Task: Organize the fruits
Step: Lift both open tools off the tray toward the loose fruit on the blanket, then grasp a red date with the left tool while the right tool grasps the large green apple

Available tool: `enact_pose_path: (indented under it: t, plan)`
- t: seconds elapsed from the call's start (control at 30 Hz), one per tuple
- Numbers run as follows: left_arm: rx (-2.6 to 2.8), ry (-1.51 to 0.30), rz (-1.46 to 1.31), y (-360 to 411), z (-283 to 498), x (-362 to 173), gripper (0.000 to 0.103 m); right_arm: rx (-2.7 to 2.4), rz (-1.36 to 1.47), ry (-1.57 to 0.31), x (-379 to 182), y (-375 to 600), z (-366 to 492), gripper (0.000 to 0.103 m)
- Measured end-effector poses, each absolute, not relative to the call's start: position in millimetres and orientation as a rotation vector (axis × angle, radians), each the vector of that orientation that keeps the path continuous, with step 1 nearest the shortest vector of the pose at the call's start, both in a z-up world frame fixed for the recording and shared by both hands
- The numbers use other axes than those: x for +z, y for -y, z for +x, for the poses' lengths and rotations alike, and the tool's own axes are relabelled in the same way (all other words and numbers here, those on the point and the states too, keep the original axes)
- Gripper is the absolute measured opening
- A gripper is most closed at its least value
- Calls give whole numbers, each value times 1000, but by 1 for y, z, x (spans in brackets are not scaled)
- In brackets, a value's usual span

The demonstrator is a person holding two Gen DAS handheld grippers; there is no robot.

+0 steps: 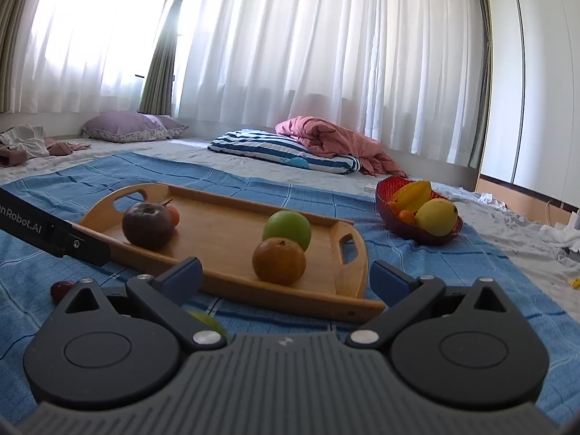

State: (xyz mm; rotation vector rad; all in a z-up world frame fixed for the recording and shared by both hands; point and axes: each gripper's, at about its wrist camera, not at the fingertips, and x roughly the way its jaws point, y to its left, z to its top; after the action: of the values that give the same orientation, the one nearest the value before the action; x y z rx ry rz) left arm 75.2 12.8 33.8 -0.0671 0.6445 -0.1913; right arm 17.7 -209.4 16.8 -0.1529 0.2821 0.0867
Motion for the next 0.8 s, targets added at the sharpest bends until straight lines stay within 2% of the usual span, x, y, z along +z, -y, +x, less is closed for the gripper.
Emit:
enact_pose_path:
  t: [0.8]
  plan:
    - [-204,-641,-68,-13,38,6,103,117,-107,-320,-7,193,-14,103]
